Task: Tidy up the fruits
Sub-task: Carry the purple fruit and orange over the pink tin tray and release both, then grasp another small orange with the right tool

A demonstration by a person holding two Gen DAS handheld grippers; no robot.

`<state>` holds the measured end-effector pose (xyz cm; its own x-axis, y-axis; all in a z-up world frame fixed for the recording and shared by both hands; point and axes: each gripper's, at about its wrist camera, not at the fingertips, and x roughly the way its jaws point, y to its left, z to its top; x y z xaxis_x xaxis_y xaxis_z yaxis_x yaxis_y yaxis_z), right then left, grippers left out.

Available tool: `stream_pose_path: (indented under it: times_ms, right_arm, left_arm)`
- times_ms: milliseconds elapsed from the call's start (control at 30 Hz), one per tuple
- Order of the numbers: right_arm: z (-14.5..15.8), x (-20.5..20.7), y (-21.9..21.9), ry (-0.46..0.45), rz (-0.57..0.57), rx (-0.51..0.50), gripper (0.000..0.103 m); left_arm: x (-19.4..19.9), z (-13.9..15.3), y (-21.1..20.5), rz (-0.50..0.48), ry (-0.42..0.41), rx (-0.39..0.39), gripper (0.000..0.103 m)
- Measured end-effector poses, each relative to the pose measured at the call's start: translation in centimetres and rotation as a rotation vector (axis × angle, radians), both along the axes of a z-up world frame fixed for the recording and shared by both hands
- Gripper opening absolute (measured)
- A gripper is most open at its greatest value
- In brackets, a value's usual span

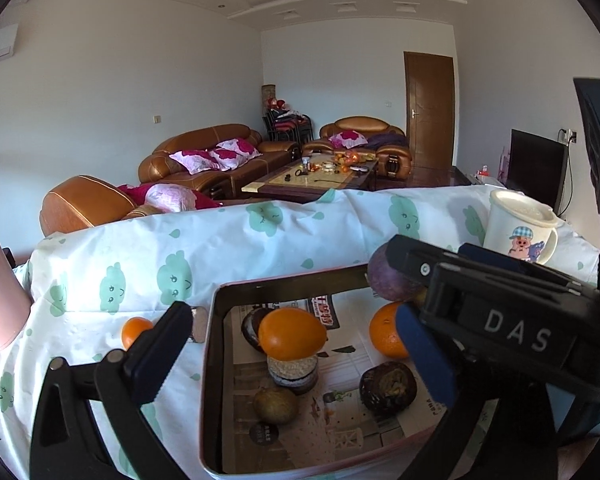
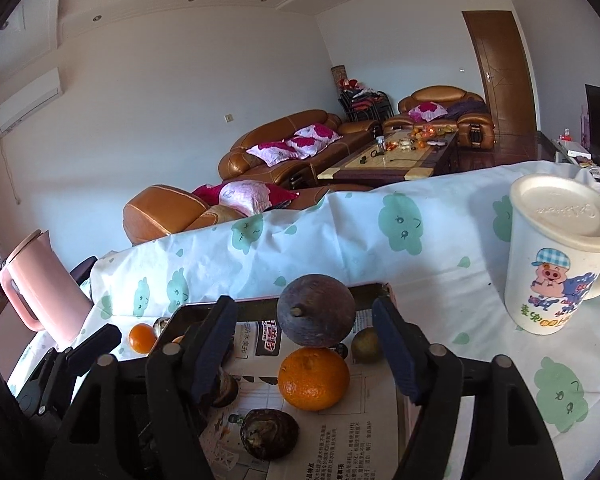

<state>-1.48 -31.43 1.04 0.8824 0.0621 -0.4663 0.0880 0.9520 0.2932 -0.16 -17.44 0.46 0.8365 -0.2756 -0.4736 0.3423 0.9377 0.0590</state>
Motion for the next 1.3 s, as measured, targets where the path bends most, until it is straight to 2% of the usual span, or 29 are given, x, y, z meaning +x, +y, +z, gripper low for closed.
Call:
stream_pose_path:
  times_ms: [200,333,433,600,933,1100,1300]
  right_arm:
    - [0.7,-0.9,0.8,-0.049,-0.037,-0.067,0.074]
    - [1.4,-2.6,1.6,-0.163,-0.1,-0.169,0.074]
    - [1.7,-3.1,2.5,-0.204,-0.121,-0.247,0.082]
    - [1.2,-2.6,3.7,-0.162,-0.082,-0.277,0.083]
    - [1.3,-3.9,4.4,-0.173,-0.148,-0.309,0.083]
    - [1.1,-4.2,4.2,-0.134,-0.185,-0.273,0.083]
    - [0.6,-4.3,4.9,-0.088,-0.178,-0.197,0.083]
  left_arm:
    - [0.0,0.0,0.9,0.025,0.016,-0.023,0.103]
    - [0.0,0.0,1.7,0.04,0.021,-0.042,0.103]
    - [-0.2,0.1,2.0,0.066,-0.007,-0.027,0.103]
    - [-0.2,0.1,2.9,0.105,-0.032,0.007,0.103]
    - [-0.3,0.0,5.0,0.126,-0.014,-0.021,0.103]
    - [-0.4,-0.1,6.5,0.145,0.006,-0.032,0.103]
    - [-0.1,-0.2,9.0,0.185,0.02,-0.022,0.103]
